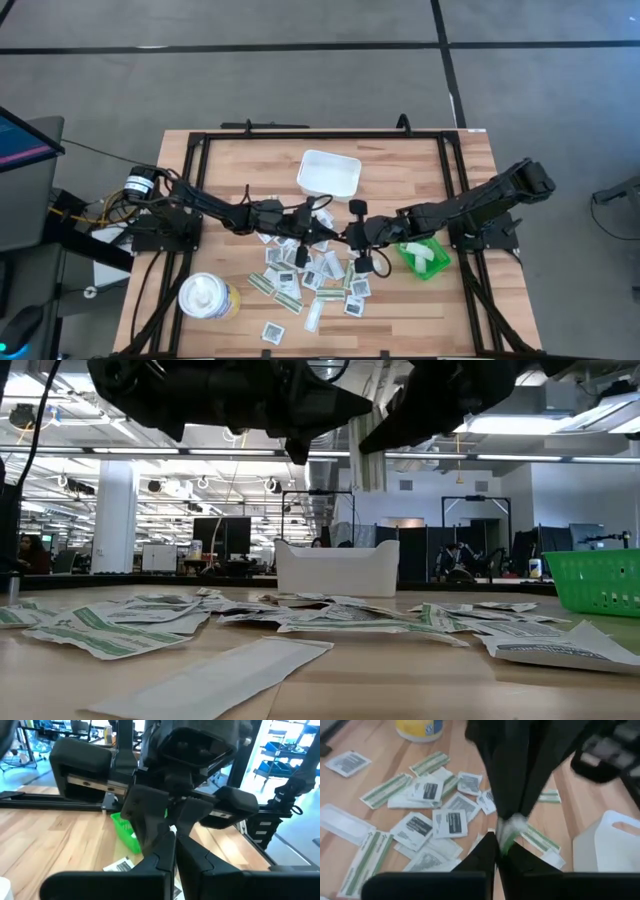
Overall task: Pick & Place First Aid Supplies
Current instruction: Put the bandage pack into the green bin
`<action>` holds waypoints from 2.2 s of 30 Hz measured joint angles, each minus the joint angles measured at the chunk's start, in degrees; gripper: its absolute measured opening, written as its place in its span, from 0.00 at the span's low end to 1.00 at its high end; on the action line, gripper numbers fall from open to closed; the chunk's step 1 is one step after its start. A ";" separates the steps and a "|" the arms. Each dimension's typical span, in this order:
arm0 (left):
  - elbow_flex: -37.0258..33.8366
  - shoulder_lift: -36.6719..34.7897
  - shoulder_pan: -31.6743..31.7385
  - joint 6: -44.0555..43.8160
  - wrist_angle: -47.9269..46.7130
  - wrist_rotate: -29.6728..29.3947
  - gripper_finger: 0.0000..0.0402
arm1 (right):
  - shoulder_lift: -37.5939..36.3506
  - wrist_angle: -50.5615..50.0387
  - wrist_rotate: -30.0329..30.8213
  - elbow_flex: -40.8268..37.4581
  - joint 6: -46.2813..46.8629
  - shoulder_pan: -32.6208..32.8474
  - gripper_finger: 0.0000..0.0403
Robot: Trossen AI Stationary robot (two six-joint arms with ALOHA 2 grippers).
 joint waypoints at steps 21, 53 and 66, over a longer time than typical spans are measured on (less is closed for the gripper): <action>0.00 -1.09 0.09 -0.03 -0.17 -0.42 0.03 | 0.02 -13.71 0.20 -0.02 7.99 -0.09 0.00; 0.00 -1.09 0.11 -0.04 -1.43 -0.42 0.03 | -4.31 -73.34 4.49 2.91 80.73 17.96 0.14; 0.00 -1.08 0.11 -0.02 -1.43 -0.42 0.03 | -4.31 -58.18 14.09 2.91 52.24 10.91 0.17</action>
